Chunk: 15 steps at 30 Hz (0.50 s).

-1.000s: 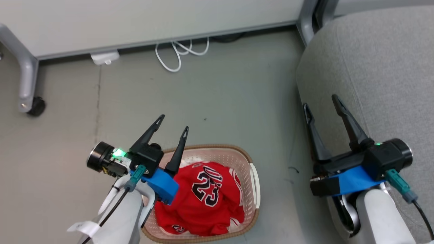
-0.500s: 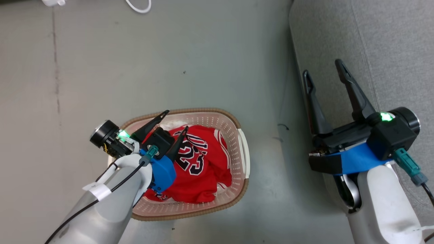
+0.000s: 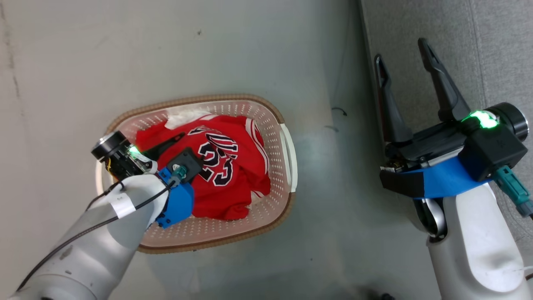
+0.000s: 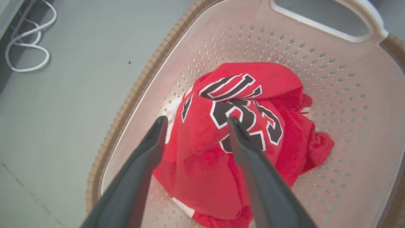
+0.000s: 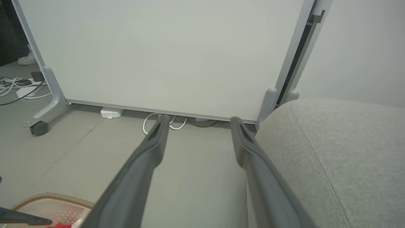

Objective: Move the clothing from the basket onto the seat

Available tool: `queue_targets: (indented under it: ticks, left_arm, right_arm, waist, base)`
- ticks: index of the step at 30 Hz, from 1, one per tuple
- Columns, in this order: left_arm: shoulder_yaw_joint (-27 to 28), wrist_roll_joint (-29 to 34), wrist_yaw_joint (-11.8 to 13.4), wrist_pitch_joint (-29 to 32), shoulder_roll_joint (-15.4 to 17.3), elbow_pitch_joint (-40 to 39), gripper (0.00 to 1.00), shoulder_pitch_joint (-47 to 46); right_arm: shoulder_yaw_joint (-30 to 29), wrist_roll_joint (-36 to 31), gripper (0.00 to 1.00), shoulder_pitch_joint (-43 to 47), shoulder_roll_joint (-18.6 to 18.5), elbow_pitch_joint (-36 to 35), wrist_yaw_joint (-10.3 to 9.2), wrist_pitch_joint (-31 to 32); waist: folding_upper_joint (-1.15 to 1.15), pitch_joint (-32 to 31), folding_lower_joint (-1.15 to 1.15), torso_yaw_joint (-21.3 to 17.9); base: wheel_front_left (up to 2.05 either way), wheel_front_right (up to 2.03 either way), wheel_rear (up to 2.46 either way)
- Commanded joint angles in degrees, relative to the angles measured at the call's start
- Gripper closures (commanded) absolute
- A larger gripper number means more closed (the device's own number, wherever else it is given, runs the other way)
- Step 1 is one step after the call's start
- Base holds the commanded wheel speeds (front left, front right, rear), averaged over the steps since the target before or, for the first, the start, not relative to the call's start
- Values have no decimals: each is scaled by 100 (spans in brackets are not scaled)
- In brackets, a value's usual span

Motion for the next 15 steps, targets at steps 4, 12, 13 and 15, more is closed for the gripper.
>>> queue_targets:
  ticks: [4,12,13,15]
  left_arm:
    - [-360,-322,-1,95,89,294,0,-368]
    - [-1034,-665,-1,515,227,501,0,-839]
    - [-1077,-693,-1,538,244,515,0,-873]
    - [-1152,-735,-1,597,272,539,0,-942]
  right_arm:
    - [-13,-44,0,-193,-21,-98,3,-21]
    - [8,-207,0,-222,-21,-215,3,-21]
    - [-2,-216,0,-221,-21,-240,3,-21]
    - [-5,-215,0,-209,-20,-296,3,-21]
  waist:
    - [0,425,-1,-138]
    - [0,945,-1,-227]
    - [0,1005,-1,-234]
    - [0,1123,-1,-250]
  base:
    - [0,0,0]
    - [0,0,0]
    - [0,0,0]
    - [0,0,0]
